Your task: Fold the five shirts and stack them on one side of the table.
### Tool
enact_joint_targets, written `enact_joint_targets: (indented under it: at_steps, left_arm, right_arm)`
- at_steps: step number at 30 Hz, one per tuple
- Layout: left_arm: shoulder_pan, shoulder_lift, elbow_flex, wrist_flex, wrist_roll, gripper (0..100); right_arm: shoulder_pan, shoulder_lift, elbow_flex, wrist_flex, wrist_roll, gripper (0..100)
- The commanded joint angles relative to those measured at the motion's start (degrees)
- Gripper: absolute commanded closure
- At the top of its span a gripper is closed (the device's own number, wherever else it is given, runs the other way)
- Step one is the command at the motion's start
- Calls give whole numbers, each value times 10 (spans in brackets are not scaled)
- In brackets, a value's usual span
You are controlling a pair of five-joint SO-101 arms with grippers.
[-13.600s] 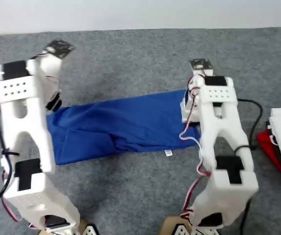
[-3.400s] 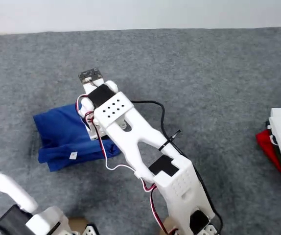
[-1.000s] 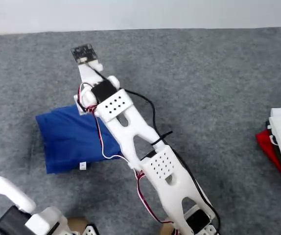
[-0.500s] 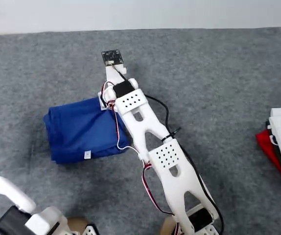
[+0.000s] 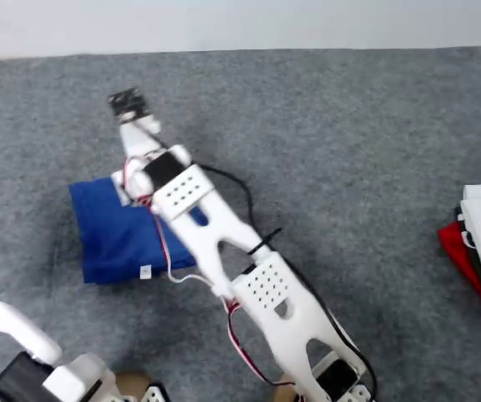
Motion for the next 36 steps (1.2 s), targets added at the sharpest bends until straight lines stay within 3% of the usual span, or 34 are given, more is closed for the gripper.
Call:
enact_joint_targets:
  at_steps: [1,8,17,36]
  left_arm:
    - [2,-24,-1,-11,-2,931]
    - [-2,-24,0,-10,-4,931]
    - [1,-24,0,-10,-4,931]
    - [11,-24,-1,-31,-4,931]
  right_arm:
    - [-17,-13,-8,-14,5,988]
    - [-7,-15,-65,29,4,987]
    - [-9,-45,-170,269,-29,988]
    - [9,-199,157,266,-91,988]
